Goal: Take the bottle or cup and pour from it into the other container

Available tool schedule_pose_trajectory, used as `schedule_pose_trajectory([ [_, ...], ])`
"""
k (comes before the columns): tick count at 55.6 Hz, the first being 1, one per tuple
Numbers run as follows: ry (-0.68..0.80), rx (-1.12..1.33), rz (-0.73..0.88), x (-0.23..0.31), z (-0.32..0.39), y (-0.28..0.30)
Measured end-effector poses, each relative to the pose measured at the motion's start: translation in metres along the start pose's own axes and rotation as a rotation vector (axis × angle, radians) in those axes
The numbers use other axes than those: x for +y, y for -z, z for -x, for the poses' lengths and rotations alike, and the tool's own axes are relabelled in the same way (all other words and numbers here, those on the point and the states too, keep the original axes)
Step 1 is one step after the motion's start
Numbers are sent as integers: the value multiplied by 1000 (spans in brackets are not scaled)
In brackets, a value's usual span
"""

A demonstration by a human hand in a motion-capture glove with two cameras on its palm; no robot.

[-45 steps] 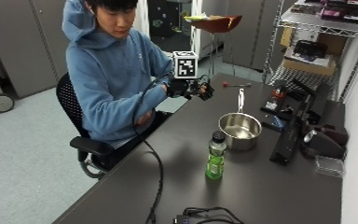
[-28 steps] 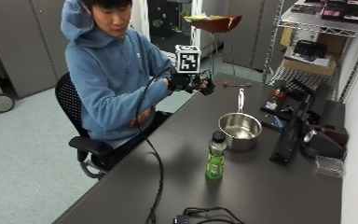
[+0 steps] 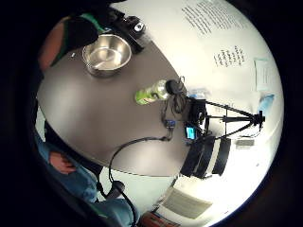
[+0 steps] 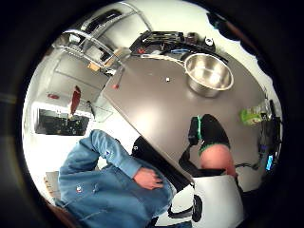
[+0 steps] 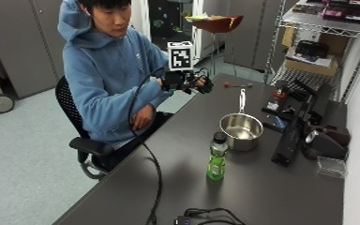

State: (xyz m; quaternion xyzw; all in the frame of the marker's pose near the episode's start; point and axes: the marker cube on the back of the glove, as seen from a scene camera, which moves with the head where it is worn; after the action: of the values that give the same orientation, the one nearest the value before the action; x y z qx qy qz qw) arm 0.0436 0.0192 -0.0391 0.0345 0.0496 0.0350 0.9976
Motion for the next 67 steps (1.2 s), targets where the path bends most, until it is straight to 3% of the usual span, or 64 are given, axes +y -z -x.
schedule_pose_trajectory([
  [3,-58,146,12,3,-23,-2],
  [7,-20,2,20,10,-22,2],
  [12,-53,115,31,19,-48,-4],
  [23,-48,16,6,42,-79,-11],
  [47,-212,-184,-208,81,-172,-40],
  [67,-247,-321,-345,80,-225,-107],
])
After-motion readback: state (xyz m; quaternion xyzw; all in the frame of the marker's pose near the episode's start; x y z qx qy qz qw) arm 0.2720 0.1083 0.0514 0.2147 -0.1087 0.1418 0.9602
